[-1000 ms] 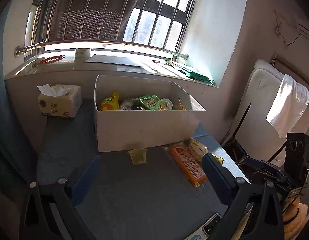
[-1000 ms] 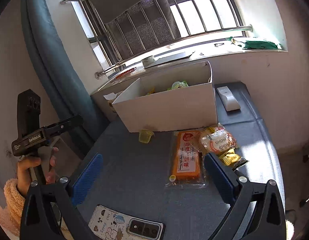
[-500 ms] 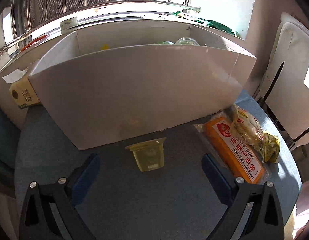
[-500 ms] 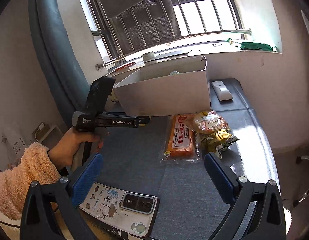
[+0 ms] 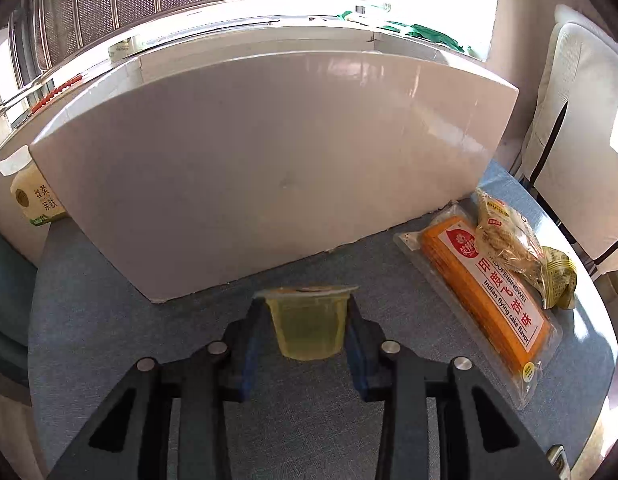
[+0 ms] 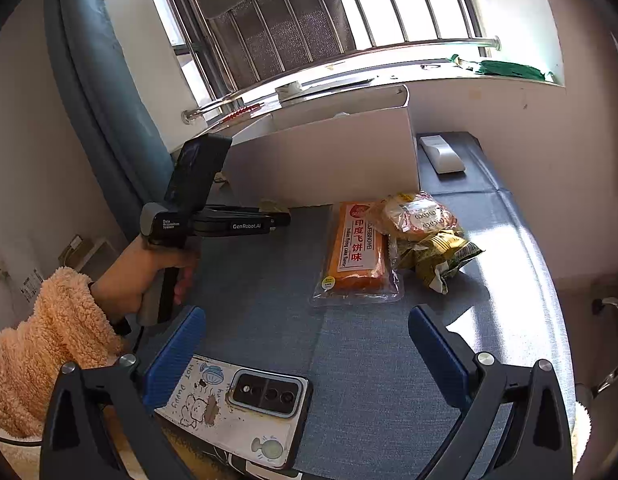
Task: Organize snacks
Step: 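Grasp the small jelly cup with the left tool while the right tool grasps the yellow-green snack bag, then lower the jelly cup and snack bag into the white box and release them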
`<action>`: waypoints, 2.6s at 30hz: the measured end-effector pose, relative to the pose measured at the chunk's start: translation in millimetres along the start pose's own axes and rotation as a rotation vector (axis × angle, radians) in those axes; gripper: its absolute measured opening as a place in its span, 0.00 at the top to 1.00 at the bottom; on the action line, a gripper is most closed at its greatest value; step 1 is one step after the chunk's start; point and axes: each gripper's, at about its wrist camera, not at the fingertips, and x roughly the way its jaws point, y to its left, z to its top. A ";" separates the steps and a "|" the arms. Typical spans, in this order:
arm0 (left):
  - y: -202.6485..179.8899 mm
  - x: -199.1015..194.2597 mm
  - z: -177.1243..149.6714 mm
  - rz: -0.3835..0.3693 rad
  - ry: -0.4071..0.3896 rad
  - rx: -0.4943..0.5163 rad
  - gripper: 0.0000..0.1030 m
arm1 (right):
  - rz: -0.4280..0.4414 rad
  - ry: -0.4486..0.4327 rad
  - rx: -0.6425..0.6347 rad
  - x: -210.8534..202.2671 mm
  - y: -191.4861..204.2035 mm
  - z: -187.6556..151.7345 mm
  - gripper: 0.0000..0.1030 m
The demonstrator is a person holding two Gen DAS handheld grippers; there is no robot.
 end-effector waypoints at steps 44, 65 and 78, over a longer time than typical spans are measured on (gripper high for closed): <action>12.5 -174.8 -29.8 -0.205 -0.347 -0.121 0.66 | -0.078 0.032 -0.098 34.0 4.7 83.6 0.47; 78.8 -59.9 158.3 -0.141 -0.214 -0.172 0.33 | -0.166 0.057 -0.108 158.1 -0.8 263.8 0.34; 75.2 -102.2 121.2 -0.054 -0.268 -0.135 0.00 | -0.140 -0.049 -0.111 114.2 1.4 243.0 0.00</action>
